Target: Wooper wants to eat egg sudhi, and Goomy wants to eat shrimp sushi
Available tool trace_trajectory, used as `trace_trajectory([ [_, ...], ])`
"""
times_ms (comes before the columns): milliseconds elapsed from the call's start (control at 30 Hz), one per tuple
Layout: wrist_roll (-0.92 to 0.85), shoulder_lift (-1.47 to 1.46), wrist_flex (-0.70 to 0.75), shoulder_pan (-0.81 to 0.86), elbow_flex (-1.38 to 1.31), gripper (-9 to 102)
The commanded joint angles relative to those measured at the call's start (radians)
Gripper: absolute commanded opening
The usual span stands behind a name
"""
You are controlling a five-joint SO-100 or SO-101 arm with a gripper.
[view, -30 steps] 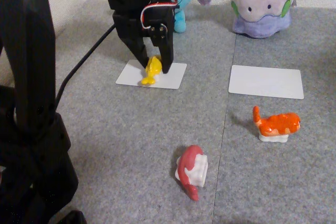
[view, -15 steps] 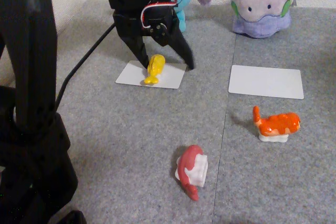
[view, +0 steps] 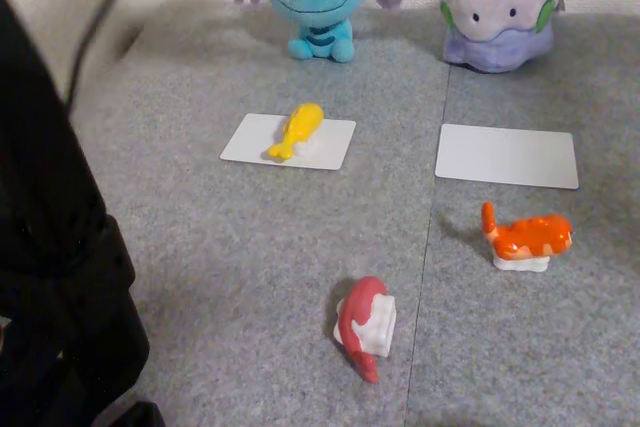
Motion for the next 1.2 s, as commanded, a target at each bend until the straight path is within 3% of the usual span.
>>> trace_trajectory([
  [0, -0.018, 0.21, 0.06, 0.006, -0.028, 48],
  [200, -0.106, 0.601, 0.275, 0.075, -0.025, 48],
  [433, -0.173, 0.854, 0.29, 0.353, -0.015, 48],
  [900, -0.081, 0.225, 0.275, 0.621, -0.014, 48],
  [1167, -0.049, -0.158, 0.173, 0.696, -0.015, 48],
])
